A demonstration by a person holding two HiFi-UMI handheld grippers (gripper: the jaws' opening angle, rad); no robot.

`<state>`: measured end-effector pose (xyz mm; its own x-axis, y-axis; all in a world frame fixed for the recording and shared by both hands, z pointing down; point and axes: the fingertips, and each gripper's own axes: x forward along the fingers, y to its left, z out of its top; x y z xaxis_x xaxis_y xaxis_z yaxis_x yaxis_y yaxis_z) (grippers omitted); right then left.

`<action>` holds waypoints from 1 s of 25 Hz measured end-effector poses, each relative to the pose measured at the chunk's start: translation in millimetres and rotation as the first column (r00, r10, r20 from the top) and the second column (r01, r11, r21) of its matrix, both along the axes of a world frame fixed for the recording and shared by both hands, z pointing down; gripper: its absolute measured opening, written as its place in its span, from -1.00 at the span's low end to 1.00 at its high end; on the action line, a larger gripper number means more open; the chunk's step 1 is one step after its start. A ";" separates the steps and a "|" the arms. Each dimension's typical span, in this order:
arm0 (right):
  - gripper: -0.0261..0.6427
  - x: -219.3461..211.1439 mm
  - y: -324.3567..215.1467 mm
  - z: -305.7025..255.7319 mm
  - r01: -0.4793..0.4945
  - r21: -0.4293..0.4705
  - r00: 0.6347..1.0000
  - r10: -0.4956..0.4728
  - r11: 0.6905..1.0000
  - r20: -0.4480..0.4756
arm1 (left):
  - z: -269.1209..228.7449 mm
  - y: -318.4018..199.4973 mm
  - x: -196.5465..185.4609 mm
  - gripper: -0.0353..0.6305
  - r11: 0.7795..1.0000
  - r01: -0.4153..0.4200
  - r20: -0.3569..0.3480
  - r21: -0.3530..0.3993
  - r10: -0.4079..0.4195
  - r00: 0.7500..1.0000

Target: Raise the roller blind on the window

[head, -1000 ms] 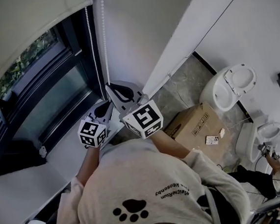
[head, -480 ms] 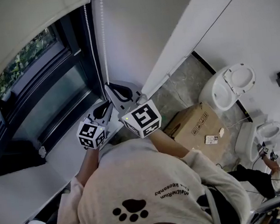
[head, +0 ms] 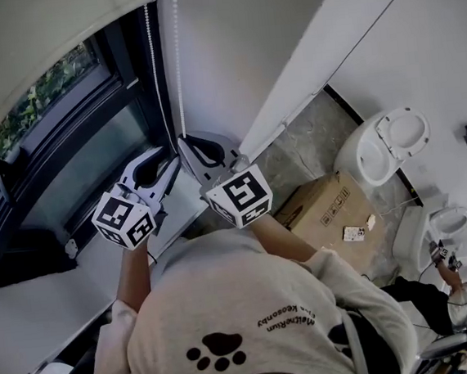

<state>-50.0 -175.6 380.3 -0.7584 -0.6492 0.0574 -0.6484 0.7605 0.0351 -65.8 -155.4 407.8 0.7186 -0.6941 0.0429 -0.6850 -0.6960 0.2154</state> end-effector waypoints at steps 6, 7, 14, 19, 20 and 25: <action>-0.89 -0.4 0.0 1.3 0.007 -0.003 1.000 -0.007 1.000 0.000 | -71.8 -0.9 2.1 -0.54 0.995 -0.036 0.000 0.092 0.037 0.999; -0.89 -0.8 0.0 1.0 0.007 -0.003 1.000 -0.007 1.000 0.000 | -81.2 -1.7 4.5 -0.55 0.994 -0.048 -0.002 0.100 0.048 0.999; -0.89 -5.8 2.4 -1.2 0.021 -0.003 1.000 -0.021 1.000 0.000 | -131.7 -12.2 16.6 -0.58 0.983 -0.060 0.025 0.172 0.057 0.998; -0.89 -5.7 2.0 -1.6 0.020 -0.001 1.000 -0.020 1.000 -0.006 | -157.9 -20.0 20.6 -0.60 0.972 -0.057 0.054 0.226 0.046 0.997; -0.89 -5.7 1.9 -1.6 0.020 -0.001 1.000 -0.020 1.000 -0.007 | -161.8 -21.7 21.5 -0.61 0.971 -0.056 0.058 0.232 0.044 0.997; -0.89 -4.6 0.7 0.3 0.009 -0.002 1.000 -0.009 1.000 -0.013 | -170.4 -27.9 26.7 -0.74 0.967 -0.044 0.087 0.253 0.022 0.996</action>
<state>-54.6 -174.9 380.6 -0.7634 -0.6423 0.0685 -0.6411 0.7663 0.0421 -39.1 -183.3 237.4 0.7428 -0.6657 -0.0715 -0.6686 -0.7431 -0.0280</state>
